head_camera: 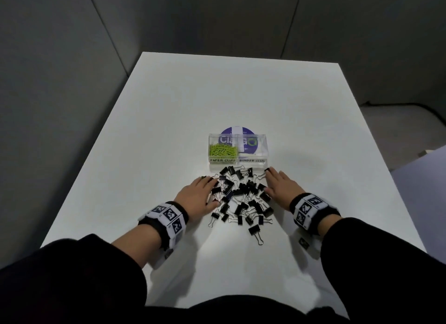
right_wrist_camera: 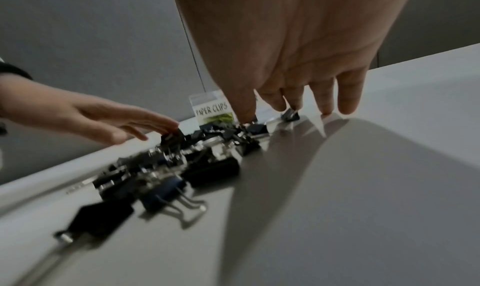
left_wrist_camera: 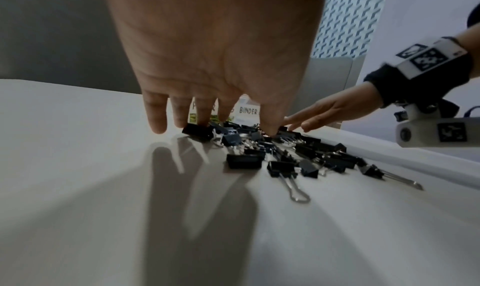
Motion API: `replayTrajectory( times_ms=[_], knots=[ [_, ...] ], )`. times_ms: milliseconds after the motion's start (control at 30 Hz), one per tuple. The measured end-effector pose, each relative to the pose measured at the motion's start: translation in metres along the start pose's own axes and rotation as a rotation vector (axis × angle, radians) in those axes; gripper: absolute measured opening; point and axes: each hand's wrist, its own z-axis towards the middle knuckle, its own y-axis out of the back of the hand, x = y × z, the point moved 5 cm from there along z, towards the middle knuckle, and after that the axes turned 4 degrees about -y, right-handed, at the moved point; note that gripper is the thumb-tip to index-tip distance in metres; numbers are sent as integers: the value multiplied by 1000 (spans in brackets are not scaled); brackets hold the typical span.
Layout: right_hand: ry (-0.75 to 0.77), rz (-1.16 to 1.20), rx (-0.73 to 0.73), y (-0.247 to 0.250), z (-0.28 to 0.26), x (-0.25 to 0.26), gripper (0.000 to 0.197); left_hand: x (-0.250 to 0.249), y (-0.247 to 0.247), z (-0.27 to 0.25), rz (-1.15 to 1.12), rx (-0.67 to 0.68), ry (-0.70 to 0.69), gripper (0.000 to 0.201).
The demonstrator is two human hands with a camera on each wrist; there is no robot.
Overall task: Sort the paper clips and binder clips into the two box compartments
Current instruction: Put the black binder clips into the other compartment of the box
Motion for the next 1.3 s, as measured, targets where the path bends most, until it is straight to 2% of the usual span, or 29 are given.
replayTrajectory(
  times_ms=[100, 233, 367, 467, 633, 700, 733, 833, 867, 1100, 1300],
  knots=[
    [-40, 109, -84, 6, -13, -5, 75, 5, 10, 0, -6, -51, 37, 83],
    [-107, 149, 35, 3, -16, -3, 105, 5, 17, 12, -85, 49, 116, 101],
    [-98, 116, 86, -4, -6, 17, 113, -9, 10, 24, -164, 121, 124, 106],
    [-111, 143, 81, -7, -1, 24, 105, -12, 6, 28, -251, 127, 147, 90],
    [-120, 182, 48, -3, 3, 29, 77, -10, 9, 30, -307, 105, 128, 64],
    [-111, 164, 24, -1, 3, 31, 67, -10, 10, 31, -299, 118, 132, 59],
    [-103, 149, 16, -2, 3, 32, 67, -10, 10, 30, -293, 130, 135, 58],
    [-58, 104, 38, -3, 2, 39, 83, -10, 10, 32, -248, 164, 136, 58],
    [-45, 102, 47, -3, 2, 41, 83, -11, 11, 33, -234, 173, 137, 57],
    [50, 145, 63, -2, 6, 53, 41, -12, 14, 37, -227, 165, 125, 51],
    [86, 181, 27, 1, 8, 50, 31, -13, 19, 38, -318, 82, 102, 35]
  ],
)
